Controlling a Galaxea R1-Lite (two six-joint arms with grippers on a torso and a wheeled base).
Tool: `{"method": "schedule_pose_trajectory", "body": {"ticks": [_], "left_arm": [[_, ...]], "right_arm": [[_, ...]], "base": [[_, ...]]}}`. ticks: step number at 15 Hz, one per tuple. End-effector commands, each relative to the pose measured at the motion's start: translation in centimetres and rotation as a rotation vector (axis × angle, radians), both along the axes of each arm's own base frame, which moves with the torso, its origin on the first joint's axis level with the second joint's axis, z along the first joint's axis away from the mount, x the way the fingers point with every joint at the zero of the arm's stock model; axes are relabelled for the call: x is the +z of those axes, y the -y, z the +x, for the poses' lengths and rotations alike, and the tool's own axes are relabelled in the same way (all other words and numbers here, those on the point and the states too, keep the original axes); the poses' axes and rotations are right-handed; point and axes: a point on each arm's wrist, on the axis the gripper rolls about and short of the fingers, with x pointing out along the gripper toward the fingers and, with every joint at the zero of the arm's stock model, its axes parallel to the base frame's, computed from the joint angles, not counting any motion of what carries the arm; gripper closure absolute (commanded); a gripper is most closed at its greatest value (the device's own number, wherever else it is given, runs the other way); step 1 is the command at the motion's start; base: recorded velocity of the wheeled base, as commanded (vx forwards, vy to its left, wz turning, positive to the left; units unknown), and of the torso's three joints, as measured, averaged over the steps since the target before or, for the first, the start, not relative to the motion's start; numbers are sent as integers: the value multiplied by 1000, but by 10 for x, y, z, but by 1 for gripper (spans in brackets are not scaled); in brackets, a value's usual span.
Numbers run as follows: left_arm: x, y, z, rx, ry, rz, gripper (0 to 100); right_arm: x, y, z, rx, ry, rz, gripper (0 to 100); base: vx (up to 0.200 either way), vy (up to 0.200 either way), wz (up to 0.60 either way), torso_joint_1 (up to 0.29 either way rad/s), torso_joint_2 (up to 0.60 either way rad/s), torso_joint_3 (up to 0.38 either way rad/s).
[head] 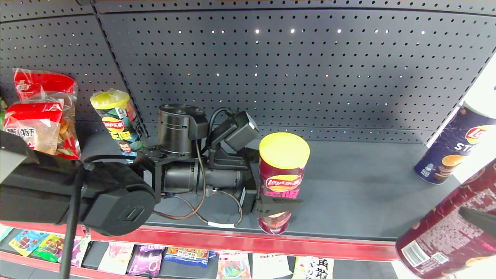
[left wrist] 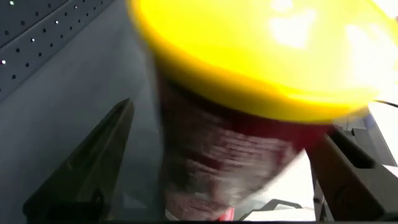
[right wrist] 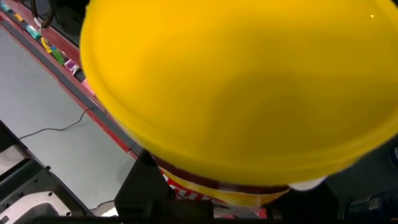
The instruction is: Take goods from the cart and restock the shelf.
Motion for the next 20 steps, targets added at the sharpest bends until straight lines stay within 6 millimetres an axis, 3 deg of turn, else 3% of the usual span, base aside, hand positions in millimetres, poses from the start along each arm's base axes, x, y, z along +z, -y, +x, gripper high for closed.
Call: {"method": "schedule_pose_trajectory", "body": {"ticks": [1,5,10,14,17,20], "left_arm": [[6,-9,-7,8,10,-7,0],[7,-33,-17,49,-1,4,0],[-2,-99,-56,181,-48,30,0],[-4,-136,-91,296,-65,17,0],[8,-146,-112,433,-114,-51,0],[9,-150,-118,476,-99,-60,0]], "right_arm": [[16,-9,23,22,-17,-5,100],[31,-27,63,66,-44,-11,100],[22,-68,157,94,-39,-11,100],[18,-98,214,150,-24,1,100],[6,-124,241,197,-41,-9,100],[-6,-139,255,218,-61,-19,100]], "base": [[0,0,0,0,0,0],[0,0,0,0,0,0],[0,0,0,0,0,0],[0,0,0,0,0,0],[0,0,0,0,0,0],[0,0,0,0,0,0]]}}
